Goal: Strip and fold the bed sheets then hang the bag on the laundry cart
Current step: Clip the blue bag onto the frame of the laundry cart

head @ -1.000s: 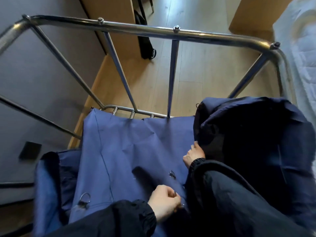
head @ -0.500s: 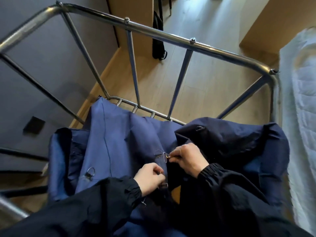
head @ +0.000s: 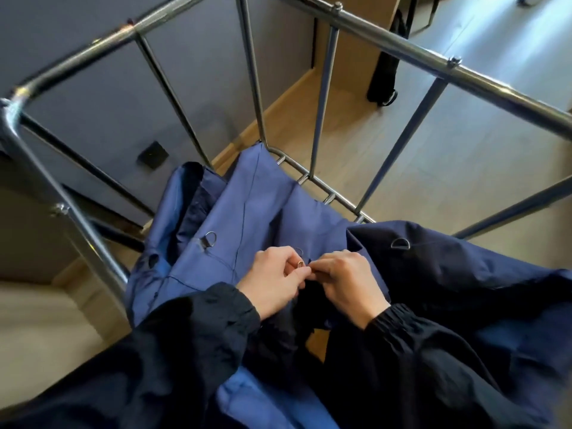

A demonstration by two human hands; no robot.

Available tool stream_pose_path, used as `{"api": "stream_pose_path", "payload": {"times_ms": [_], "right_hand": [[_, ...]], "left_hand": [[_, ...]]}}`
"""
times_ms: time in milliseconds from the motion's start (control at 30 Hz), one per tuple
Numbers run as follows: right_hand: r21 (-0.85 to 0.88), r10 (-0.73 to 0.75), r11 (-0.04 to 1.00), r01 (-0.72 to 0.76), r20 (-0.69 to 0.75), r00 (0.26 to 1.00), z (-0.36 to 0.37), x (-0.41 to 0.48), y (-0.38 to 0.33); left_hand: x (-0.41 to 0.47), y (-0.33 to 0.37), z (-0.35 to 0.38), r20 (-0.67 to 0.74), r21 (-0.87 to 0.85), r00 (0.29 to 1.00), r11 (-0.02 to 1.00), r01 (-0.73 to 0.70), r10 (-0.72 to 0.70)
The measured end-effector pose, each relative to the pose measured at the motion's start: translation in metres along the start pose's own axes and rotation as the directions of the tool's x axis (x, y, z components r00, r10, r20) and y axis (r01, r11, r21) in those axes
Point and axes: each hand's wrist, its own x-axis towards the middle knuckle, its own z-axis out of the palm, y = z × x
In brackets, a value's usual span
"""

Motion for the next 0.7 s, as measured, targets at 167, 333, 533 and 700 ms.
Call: {"api": "stream_pose_path", "payload": {"times_ms": [167, 333, 533, 700], "right_hand": [[0.011, -0.061, 0.998, 0.060, 0.175, 0.983, 0.002, -0.004, -0.005], [0.125, -0.125, 0.988, 0.088, 0.330, 0.936, -0.003, -0.004, 0.005], [-0.036, -0.084, 0.994, 0.104, 0.367, 0.926, 0.003, -0.011, 0.012], [-0.039, 0.001, 0.999, 0.010, 0.267, 0.964, -0.004, -0.009, 0.012]], "left_hand": [[-0.012, -0.017, 0.017, -0.090, 0.168, 0.993, 0.984, -0.067, 0.082], [-0.013, -0.021, 0.024, -0.088, 0.147, 0.990, 0.985, -0.095, 0.108], [-0.016, -0.029, 0.033, -0.033, 0.151, 0.998, 0.988, -0.042, 0.047], [-0.024, -0.028, 0.039, 0.032, 0.118, 0.999, 0.993, -0.029, 0.025]]}}
